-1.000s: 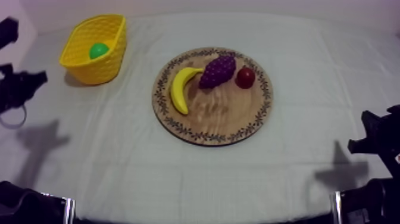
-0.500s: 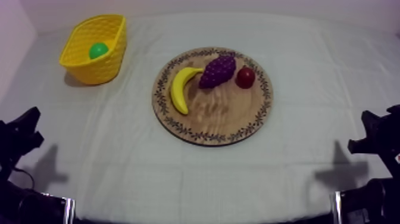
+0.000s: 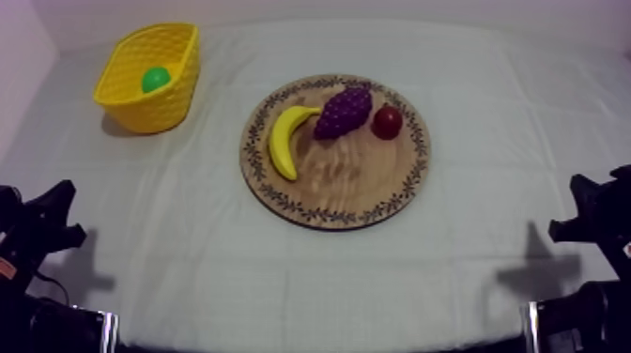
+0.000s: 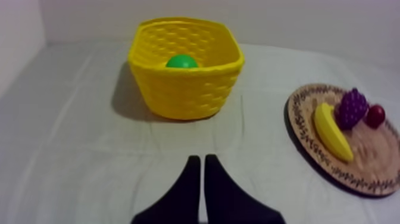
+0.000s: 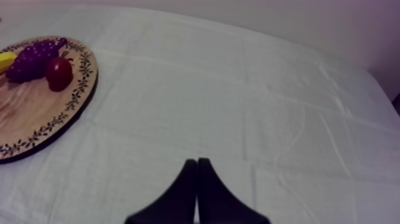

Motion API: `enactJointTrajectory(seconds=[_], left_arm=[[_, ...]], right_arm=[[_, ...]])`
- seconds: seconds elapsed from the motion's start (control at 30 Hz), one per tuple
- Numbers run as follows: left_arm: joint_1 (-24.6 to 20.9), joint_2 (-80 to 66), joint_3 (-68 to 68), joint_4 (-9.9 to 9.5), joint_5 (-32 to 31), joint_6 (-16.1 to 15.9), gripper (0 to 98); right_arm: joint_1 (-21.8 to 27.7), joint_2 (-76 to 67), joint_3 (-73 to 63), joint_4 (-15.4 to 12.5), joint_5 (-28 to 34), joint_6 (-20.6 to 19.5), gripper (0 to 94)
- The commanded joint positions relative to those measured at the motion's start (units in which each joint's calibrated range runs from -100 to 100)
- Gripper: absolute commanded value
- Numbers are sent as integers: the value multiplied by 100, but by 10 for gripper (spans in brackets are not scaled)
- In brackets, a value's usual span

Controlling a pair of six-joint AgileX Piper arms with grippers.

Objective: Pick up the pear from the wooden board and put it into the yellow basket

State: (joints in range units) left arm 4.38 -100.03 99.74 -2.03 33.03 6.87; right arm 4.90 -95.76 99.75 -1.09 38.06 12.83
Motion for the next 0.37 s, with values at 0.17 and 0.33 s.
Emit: enactJointTrajectory(seconds=[0.17, 0.33], left_arm=[[-80, 3, 3, 0, 3, 320, 0], [-86, 3, 3, 0, 3, 317, 0]], right_arm=[[0, 1, 3, -1, 0, -1, 3], [0, 1, 3, -1, 0, -1, 3]])
